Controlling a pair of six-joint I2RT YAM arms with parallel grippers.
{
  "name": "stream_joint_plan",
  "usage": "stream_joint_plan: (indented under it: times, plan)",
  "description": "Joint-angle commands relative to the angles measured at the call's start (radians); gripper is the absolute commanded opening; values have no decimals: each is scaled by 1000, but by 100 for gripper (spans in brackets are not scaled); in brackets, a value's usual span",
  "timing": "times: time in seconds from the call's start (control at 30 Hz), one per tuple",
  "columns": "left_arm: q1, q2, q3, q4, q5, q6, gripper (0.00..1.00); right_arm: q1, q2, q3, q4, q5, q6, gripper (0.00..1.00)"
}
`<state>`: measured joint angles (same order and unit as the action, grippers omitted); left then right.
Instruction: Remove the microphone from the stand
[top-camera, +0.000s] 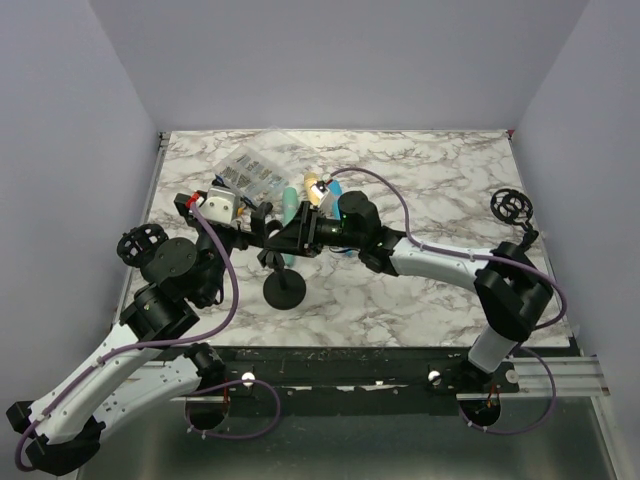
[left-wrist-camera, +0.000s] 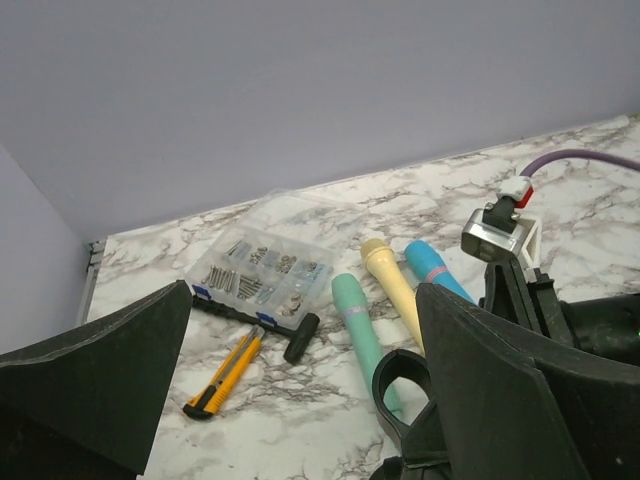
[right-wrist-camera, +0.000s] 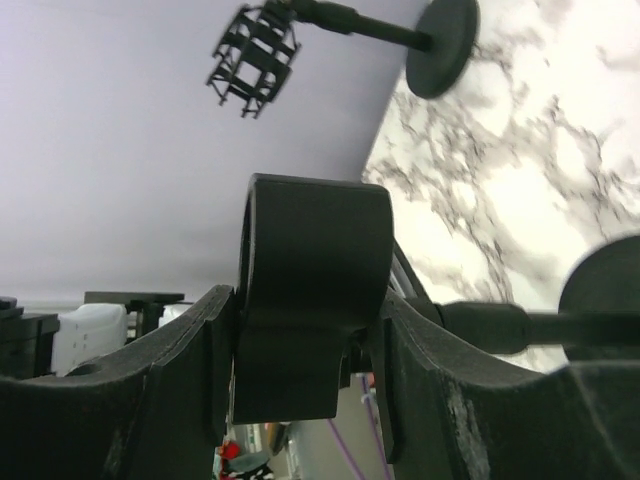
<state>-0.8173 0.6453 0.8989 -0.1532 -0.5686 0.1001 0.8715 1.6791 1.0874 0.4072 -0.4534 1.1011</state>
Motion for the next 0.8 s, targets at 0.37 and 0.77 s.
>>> stream_joint_plan:
  times: [0.37, 0.77]
  plan:
    - [7, 10, -15, 29, -3, -6, 98, 12, 44, -21, -241, 53, -135, 74]
    - [6, 16, -21, 32, -3, -13, 98, 11, -93, 136, -506, 223, -310, 100]
